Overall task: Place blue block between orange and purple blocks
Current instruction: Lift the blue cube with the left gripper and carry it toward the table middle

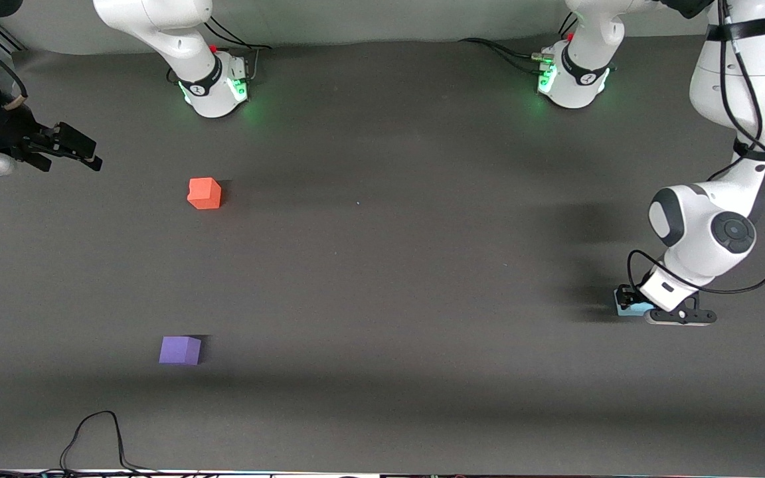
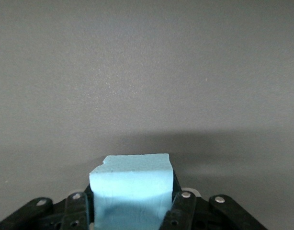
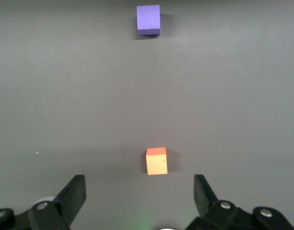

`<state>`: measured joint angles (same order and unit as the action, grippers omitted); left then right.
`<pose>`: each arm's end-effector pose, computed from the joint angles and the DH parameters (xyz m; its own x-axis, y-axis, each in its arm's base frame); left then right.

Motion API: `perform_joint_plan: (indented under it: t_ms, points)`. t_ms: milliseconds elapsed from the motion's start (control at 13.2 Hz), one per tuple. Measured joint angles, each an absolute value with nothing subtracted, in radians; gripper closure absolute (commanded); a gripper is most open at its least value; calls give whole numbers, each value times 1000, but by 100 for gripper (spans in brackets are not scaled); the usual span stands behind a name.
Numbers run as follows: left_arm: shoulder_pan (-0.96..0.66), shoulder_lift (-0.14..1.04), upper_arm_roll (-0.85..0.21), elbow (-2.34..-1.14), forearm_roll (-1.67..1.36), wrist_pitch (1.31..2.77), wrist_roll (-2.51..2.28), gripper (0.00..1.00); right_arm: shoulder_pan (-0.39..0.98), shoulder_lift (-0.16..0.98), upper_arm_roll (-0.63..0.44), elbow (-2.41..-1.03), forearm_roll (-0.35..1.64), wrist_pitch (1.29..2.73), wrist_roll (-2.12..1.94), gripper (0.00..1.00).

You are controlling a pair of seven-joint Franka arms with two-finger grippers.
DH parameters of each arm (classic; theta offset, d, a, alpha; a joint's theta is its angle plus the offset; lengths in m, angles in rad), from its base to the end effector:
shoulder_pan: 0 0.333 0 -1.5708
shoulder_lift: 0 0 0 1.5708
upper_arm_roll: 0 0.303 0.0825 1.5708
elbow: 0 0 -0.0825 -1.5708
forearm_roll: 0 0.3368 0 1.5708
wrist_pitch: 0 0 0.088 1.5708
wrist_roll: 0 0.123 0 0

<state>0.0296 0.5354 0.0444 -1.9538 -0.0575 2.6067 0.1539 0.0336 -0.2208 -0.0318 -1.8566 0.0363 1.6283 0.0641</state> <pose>0.5958 0.0437 0.2224 0.9922 -0.0398 0.1184 -0.0393 -0.9992 -0.0059 0.4427 0.0037 0.5836 0.9979 -0.0635 -0.0104 -0.0638 -0.9971 -0.0426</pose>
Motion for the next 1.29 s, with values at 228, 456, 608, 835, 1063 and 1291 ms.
perform_joint_plan:
  t_ms: [228,456,608,835,1063,1291]
  points:
    - [30,484,47,-1731,-58,2214,154,60,34,-229,-32,-1857,36,1628,64,0]
    - [14,439,40,-1537,-60,1904,113,60,34,-231,-32,-1857,36,1628,64,0]
    - [-49,436,32,-1459,-64,1797,15,60,34,-231,-32,-1857,36,1628,64,0]
    - [-238,440,23,-1405,-67,1764,-243,60,34,-231,-32,-1859,36,1628,64,0]
    - [-462,460,19,-1377,-67,1789,-541,60,34,-231,-31,-1864,36,1628,64,0]
    - [-684,521,20,-1361,-11,1925,-824,59,34,-231,-31,-1874,36,1629,64,0]
